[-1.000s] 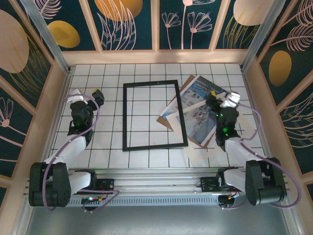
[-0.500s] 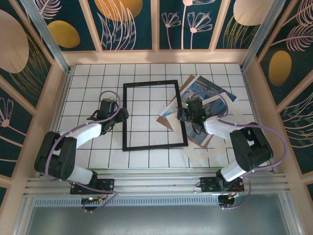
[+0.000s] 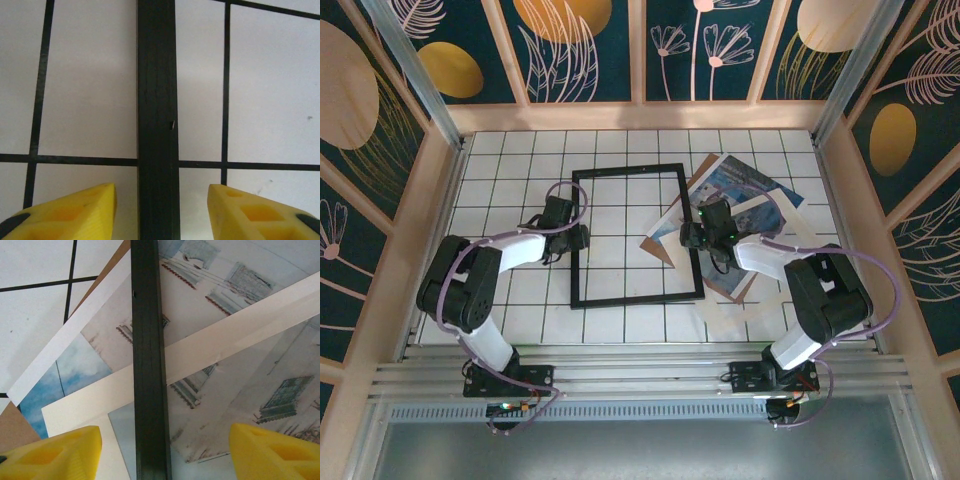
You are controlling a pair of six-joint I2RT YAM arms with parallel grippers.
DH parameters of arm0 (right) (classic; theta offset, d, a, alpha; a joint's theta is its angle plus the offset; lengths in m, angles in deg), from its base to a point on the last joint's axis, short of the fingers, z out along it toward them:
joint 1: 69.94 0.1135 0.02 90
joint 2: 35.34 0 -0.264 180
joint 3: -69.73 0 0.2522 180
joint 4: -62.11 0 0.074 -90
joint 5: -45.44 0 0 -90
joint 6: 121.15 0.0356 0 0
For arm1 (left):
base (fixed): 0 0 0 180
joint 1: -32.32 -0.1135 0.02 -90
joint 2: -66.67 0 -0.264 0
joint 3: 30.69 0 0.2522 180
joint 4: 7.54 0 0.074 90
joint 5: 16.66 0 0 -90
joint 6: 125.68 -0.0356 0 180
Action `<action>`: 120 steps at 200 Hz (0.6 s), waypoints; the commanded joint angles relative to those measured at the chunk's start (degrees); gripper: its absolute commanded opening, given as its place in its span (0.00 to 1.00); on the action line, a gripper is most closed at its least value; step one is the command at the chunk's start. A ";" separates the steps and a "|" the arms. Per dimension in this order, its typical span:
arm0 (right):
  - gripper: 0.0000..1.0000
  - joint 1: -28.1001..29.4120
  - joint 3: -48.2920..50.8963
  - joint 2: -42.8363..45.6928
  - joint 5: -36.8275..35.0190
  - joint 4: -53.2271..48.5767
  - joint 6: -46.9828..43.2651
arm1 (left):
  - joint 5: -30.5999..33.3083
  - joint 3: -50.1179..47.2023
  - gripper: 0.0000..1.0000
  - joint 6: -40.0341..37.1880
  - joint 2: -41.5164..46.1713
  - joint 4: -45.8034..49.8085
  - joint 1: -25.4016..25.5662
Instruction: Put the photo into the frame
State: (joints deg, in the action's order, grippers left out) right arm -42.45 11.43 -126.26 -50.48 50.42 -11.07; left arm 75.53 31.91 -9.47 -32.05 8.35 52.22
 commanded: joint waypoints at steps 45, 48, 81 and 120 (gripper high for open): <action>0.69 -0.84 0.18 1.49 2.88 -0.65 1.55 | 3.25 2.64 0.25 -2.72 -2.84 3.49 0.15; 0.69 -0.95 0.23 1.79 3.13 -0.66 1.55 | 3.37 2.78 0.25 -3.00 -2.76 3.64 0.15; 0.70 -2.16 0.81 4.78 4.77 -2.12 1.56 | 5.74 4.21 0.19 -4.65 -0.94 7.26 0.18; 0.70 -4.42 1.38 9.24 4.79 -3.45 -0.12 | 10.87 6.61 0.19 -7.33 1.72 13.09 -0.33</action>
State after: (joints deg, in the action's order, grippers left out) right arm -45.25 11.87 -120.51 -46.17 48.34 -10.42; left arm 79.69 36.35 -13.12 -33.58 14.69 52.28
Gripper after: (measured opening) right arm 0.699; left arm 0.195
